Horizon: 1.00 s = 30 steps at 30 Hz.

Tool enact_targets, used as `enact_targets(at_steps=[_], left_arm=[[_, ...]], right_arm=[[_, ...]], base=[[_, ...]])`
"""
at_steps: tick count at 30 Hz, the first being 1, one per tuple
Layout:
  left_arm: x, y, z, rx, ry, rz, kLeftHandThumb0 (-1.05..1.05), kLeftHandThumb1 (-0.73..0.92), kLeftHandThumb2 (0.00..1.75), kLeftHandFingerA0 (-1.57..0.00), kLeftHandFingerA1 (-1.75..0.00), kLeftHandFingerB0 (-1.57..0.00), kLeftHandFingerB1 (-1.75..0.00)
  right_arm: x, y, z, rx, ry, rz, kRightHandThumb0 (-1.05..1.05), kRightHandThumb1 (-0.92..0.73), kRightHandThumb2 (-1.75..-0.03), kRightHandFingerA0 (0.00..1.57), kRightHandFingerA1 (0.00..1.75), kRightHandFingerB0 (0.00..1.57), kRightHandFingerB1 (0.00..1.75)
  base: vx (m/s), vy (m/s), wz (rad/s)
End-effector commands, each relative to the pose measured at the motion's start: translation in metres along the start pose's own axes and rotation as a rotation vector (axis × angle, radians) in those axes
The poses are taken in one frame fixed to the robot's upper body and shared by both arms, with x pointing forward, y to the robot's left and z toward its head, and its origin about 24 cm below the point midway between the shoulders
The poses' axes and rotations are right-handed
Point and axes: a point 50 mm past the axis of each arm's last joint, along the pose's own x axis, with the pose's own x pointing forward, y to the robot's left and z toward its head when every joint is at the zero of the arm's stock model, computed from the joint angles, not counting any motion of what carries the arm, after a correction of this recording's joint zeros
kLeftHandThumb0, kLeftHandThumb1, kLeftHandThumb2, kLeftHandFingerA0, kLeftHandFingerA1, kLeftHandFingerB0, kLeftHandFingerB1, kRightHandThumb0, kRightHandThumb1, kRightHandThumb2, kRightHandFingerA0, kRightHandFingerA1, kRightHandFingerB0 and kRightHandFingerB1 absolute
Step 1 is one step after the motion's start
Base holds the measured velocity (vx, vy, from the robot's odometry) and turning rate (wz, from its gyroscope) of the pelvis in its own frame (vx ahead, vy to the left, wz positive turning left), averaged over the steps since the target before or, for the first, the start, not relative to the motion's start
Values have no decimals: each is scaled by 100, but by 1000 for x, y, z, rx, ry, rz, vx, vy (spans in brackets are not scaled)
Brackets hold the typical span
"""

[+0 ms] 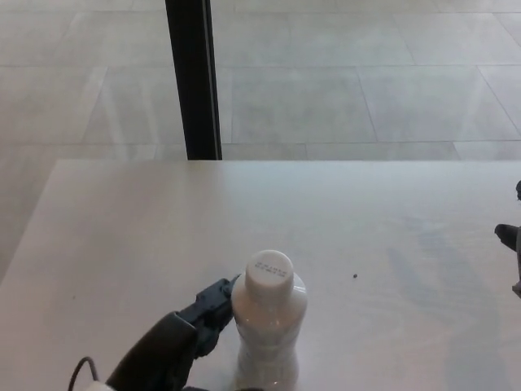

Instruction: The robot uses its left hand to to lift the bottle kept on the middle of the desk and tilts it towards its right hand. It then uses its right hand to rotate its cap to open it and places the bottle and cap back on the desk

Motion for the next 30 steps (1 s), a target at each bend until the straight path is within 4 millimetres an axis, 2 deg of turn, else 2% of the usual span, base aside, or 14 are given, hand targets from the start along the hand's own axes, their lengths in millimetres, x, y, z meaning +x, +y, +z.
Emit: enact_targets(at_steps=[1, 14, 19, 20, 24, 25, 26, 28, 29, 30], left_arm=[[-4, -2, -13, 61, 73, 70, -99, 53, 57, 0, 0, 0, 0], [-6, -10, -29, 65, 159, 180, -95, 52, 58, 0, 0, 0, 0], [10, -18, -18, 63, 136, 371, -97, 53, 57, 0, 0, 0, 0], [20, -25, -11, 20, 110, 441, -99, 53, 58, 0, 0, 0, 0], [30, -34, -5, -27, 92, 491, -98, 52, 57, 0, 0, 0, 0], [33, -38, -4, -46, 90, 510, -100, 42, 76, 0, 0, 0, 0], [35, -41, -2, -77, 93, 522, -100, 53, 58, 0, 0, 0, 0], [41, -53, 0, -140, 112, 542, -99, 53, 58, 0, 0, 0, 0], [43, -56, 1, -153, 112, 547, -100, 42, 78, 0, 0, 0, 0], [47, -64, 3, -175, 114, 555, -104, 65, 98, 0, -9, 0, -2]], right_arm=[[2, -2, 2, -3, -4, -32, -67, -76, -63, 42, 78, 50, 37], [2, 1, 4, -1, -16, -38, -66, -77, -63, 46, 87, 54, 38], [1, 4, 6, 8, -21, -29, -65, -75, -63, 47, 89, 56, 39], [2, 5, 7, 11, -30, -29, -65, -75, -63, 48, 90, 57, 39], [3, 8, 9, 22, -37, -26, -64, -75, -63, 51, 95, 57, 40], [3, 9, 8, 25, -40, -22, -65, -75, -63, 52, 96, 57, 40], [4, 10, 9, 21, -42, -20, -65, -75, -63, 53, 97, 58, 40], [4, 11, 9, 3, -40, -22, -66, -75, -63, 53, 95, 59, 39], [4, 11, 9, 2, -41, -20, -65, -75, -63, 52, 94, 59, 39], [3, 12, 9, 6, -40, -19, -64, -75, -63, 51, 93, 59, 39]], base=[[0, 0, 0], [0, 0, 0], [0, 0, 0], [0, 0, 0], [0, 0, 0], [0, 0, 0], [0, 0, 0], [0, 0, 0], [0, 0, 0], [0, 0, 0]])
